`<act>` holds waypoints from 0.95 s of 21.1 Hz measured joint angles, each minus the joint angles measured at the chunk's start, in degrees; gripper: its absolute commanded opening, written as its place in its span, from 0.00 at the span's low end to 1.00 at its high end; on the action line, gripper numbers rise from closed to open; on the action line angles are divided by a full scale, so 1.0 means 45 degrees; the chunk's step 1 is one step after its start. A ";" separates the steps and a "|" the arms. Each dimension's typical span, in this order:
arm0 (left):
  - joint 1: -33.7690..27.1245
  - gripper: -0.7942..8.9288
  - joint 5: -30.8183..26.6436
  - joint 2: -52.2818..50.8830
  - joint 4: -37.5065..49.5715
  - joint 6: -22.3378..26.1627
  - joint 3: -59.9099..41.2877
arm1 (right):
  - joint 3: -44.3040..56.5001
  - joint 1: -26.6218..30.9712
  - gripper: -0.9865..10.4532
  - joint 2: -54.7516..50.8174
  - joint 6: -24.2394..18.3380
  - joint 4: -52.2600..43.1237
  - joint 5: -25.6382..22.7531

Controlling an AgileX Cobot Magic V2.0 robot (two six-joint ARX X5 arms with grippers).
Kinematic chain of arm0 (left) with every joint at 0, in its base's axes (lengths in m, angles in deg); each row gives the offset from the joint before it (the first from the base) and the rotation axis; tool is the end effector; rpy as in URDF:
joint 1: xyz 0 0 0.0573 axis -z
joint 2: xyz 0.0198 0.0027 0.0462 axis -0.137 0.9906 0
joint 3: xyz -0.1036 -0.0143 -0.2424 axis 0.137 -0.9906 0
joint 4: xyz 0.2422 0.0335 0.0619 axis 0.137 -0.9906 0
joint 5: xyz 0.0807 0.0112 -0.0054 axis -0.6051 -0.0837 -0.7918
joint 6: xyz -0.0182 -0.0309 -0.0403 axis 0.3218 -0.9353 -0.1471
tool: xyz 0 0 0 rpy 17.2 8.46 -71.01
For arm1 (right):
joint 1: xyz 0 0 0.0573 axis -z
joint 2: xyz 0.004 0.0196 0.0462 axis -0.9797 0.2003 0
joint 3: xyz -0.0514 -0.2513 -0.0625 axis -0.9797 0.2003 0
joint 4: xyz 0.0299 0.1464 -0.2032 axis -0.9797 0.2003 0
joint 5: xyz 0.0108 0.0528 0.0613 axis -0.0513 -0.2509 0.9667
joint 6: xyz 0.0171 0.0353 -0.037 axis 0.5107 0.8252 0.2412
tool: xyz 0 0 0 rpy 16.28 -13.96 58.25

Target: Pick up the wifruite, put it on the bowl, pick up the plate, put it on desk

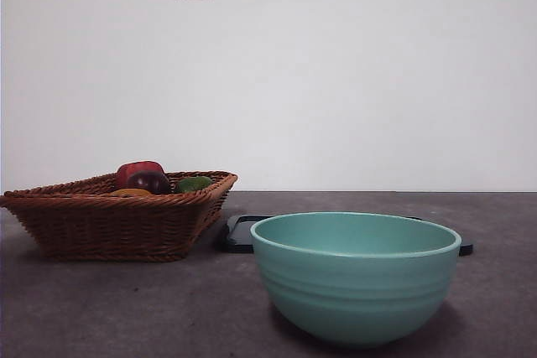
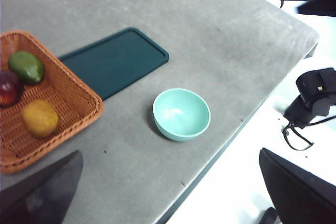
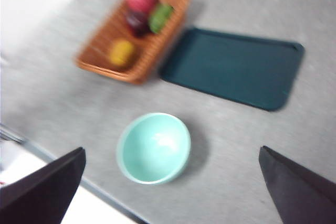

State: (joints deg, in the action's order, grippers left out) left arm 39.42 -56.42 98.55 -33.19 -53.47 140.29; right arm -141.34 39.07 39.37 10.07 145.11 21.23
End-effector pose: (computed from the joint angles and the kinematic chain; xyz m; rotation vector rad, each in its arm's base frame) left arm 0.0121 -0.0188 0.4057 0.0633 0.5179 -0.8762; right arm 0.0265 0.0229 0.3603 0.1858 0.5989 0.6013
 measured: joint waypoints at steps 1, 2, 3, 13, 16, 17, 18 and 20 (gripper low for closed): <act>-0.0005 0.70 0.0000 0.0000 -0.0010 0.0000 0.0000 | 0.0000 0.0000 0.60 -0.0423 0.0000 0.0214 0.0058; 0.0000 0.70 0.0000 0.0000 -0.0010 0.0000 0.0000 | 0.0000 0.0000 0.60 -0.0787 0.0000 0.0578 0.0063; -0.0005 0.70 0.0000 0.0000 -0.0010 0.0000 0.0000 | 0.0000 0.0000 0.60 -0.1088 -0.0005 0.0967 0.0063; 0.0000 0.68 0.0000 0.0000 -0.0010 0.0000 0.0000 | 0.0000 0.0000 0.58 -0.1821 -0.0005 0.1695 0.0053; -0.0005 0.52 0.0000 0.0000 -0.0010 0.0005 0.0000 | 0.0000 0.0000 0.41 -0.1821 0.0000 0.1579 0.0058; 0.0000 0.39 -0.0005 0.0000 -0.0010 0.0010 0.0000 | 0.0000 0.0000 0.33 -0.1821 0.0000 0.1574 0.0053; 0.0000 0.21 0.0000 0.0000 -0.0010 0.0010 0.0000 | 0.0000 0.0000 0.18 -0.1821 0.0000 0.1574 0.0053; 0.0000 0.11 0.0000 0.0000 -0.0015 0.0010 0.0000 | 0.0000 0.0000 0.10 -0.1821 -0.0005 0.1574 0.0015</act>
State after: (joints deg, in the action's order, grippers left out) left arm 39.42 -56.42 98.55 -33.25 -53.43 140.29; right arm -141.34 39.07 31.17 10.05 152.19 21.30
